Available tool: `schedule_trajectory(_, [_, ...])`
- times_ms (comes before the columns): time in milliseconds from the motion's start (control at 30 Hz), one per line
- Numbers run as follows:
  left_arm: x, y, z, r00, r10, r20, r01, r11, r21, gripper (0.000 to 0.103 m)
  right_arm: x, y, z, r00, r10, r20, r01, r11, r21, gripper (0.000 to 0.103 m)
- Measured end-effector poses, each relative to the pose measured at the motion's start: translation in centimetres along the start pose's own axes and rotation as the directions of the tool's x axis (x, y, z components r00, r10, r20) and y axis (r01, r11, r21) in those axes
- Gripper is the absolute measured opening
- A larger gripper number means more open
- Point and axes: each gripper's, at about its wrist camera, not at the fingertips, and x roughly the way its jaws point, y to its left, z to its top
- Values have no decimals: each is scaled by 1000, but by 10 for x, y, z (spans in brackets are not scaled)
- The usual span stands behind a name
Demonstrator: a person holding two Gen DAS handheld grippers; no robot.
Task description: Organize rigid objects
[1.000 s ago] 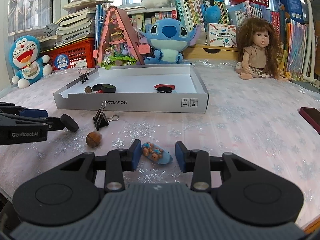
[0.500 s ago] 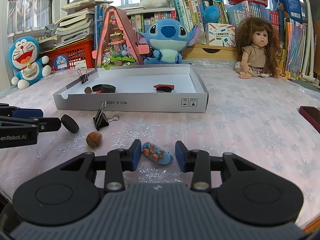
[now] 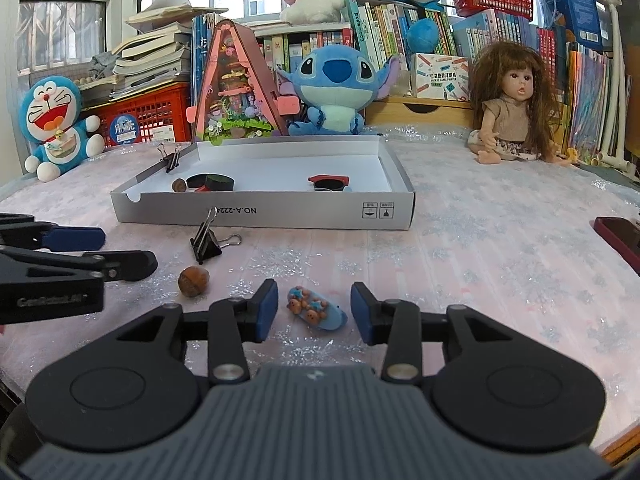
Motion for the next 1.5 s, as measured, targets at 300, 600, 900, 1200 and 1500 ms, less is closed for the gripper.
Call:
schedule_trajectory(300, [8, 0, -1, 1000, -20, -13, 20, 999, -25, 42, -3, 5, -5, 999, -49, 17, 49, 999, 14, 58])
schedule_trajectory(600, [10, -3, -3, 1000, -24, -19, 23, 998, -54, 29, -3, 14, -12, 998, -61, 13, 60, 996, 66, 57])
schedule_trajectory(900, [6, -1, 6, 1000, -20, 10, 21, 997, -69, 29, 0, 14, -6, 999, -30, 13, 29, 998, 61, 38])
schedule_trajectory(1200, [5, 7, 26, 998, -2, 56, 6, 997, -80, 29, 3, 6, 13, 997, -37, 67, 32, 997, 67, 38])
schedule_trajectory(1500, [14, 17, 48, 996, 19, 86, -11, 996, -94, 29, 16, -2, 37, 994, -51, 97, 43, 996, 79, 38])
